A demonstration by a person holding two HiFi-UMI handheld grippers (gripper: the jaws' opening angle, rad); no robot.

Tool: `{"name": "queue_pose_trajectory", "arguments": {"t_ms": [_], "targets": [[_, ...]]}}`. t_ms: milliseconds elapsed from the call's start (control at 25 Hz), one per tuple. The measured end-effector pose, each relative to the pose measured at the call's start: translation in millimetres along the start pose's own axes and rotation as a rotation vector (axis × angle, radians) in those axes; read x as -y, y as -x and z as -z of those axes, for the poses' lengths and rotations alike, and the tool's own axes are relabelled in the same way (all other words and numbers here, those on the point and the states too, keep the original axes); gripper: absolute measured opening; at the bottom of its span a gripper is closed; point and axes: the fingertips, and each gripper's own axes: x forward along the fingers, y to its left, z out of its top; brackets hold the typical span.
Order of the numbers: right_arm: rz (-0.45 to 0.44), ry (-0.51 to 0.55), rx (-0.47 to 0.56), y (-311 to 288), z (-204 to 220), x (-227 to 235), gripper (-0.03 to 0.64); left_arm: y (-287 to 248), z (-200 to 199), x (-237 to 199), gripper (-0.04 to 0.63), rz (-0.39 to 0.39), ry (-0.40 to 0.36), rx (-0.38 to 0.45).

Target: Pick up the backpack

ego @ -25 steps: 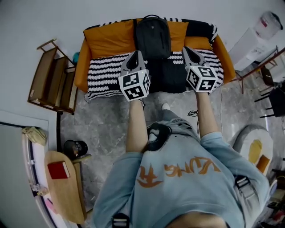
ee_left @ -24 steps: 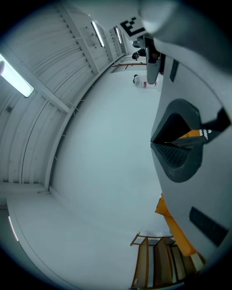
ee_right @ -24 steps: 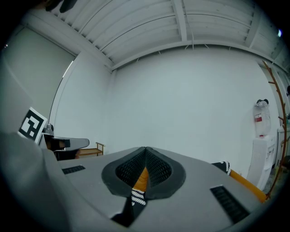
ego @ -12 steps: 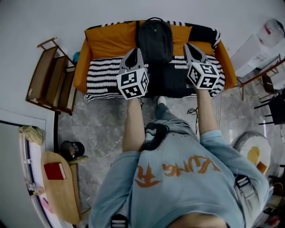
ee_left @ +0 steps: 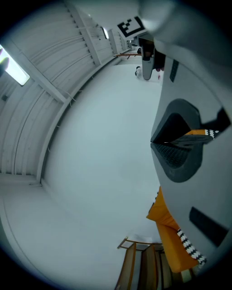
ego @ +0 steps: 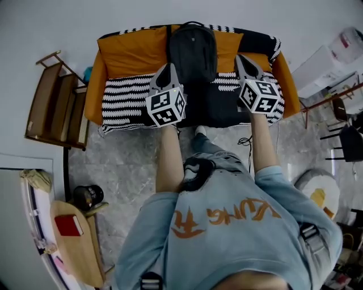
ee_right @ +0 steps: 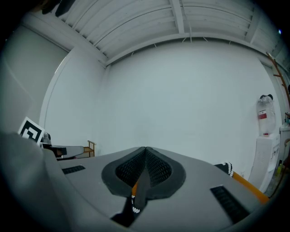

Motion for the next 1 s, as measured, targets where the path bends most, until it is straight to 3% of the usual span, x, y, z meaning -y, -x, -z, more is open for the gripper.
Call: {"name": "queue_pose_trajectory", "arguments": {"t_ms": [520,720,1000], "targets": [[0.001,-0.080,-0.241,-111.6,91.5,87.7,-0.002,-121.3,134.3,-14.0,0.020,-0.087,0.149,-0.269],[-0.008,-0.113,-0.272,-161.3,108.6,122.4,-0.002,-173.8,149.2,-10.8,0.020,-0.098,0.129,-0.318],[-0.036,-0.259,-0.238,-230.7,111.1,158.5,-0.002,-237.8,149.3,-14.1,0.020,-0.132,0.035,-0.391]]}}
